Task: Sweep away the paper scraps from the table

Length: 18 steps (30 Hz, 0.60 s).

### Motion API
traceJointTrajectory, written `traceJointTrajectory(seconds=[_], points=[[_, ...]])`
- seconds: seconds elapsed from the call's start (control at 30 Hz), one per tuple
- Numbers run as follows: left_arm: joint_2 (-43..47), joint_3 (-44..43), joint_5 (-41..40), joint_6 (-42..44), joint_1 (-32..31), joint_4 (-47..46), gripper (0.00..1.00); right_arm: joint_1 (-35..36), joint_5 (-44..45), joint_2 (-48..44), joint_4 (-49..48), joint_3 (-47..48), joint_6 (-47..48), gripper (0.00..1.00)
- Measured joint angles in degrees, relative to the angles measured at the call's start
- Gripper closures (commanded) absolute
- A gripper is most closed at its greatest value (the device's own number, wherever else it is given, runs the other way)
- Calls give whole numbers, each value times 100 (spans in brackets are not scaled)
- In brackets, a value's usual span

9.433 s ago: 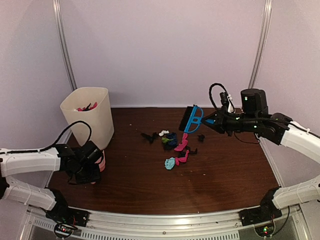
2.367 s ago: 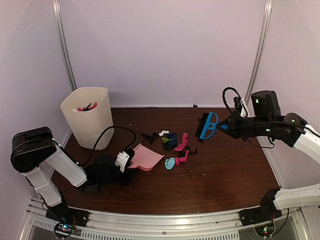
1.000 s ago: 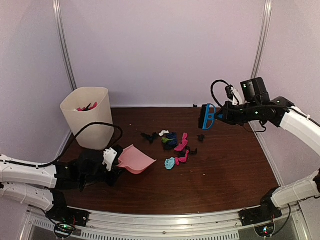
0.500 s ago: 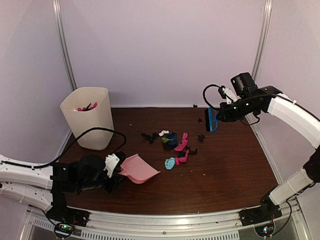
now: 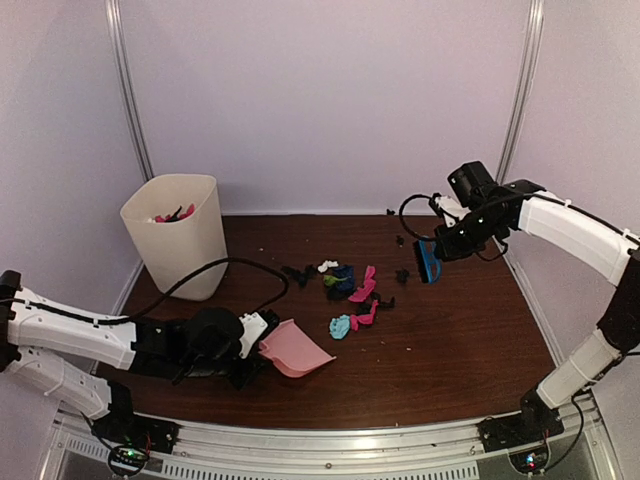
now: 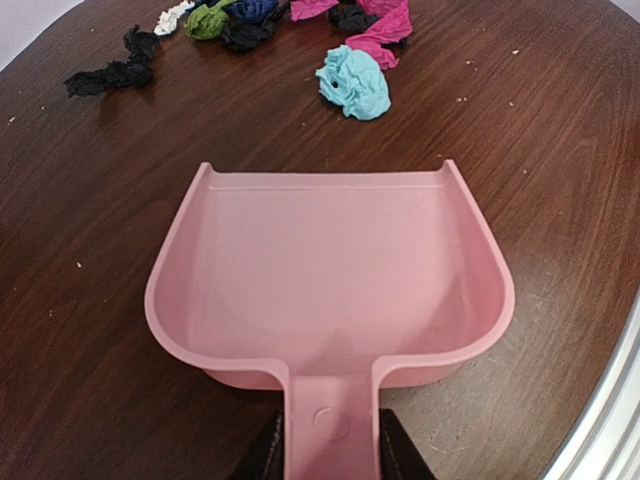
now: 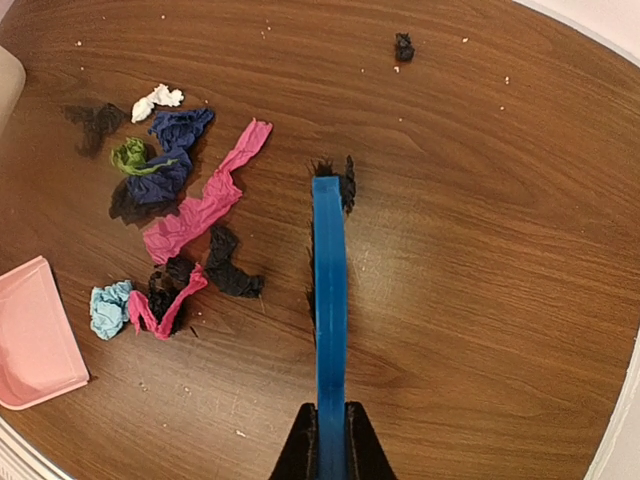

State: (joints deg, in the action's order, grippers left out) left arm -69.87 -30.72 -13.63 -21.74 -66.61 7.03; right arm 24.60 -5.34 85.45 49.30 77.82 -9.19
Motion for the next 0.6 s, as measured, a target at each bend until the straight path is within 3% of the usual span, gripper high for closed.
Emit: traceJointTrajectory(seconds=[0.6], points=[[-575,-516,243,212,2,103,100,483,111,1589,-37,431,203,100]])
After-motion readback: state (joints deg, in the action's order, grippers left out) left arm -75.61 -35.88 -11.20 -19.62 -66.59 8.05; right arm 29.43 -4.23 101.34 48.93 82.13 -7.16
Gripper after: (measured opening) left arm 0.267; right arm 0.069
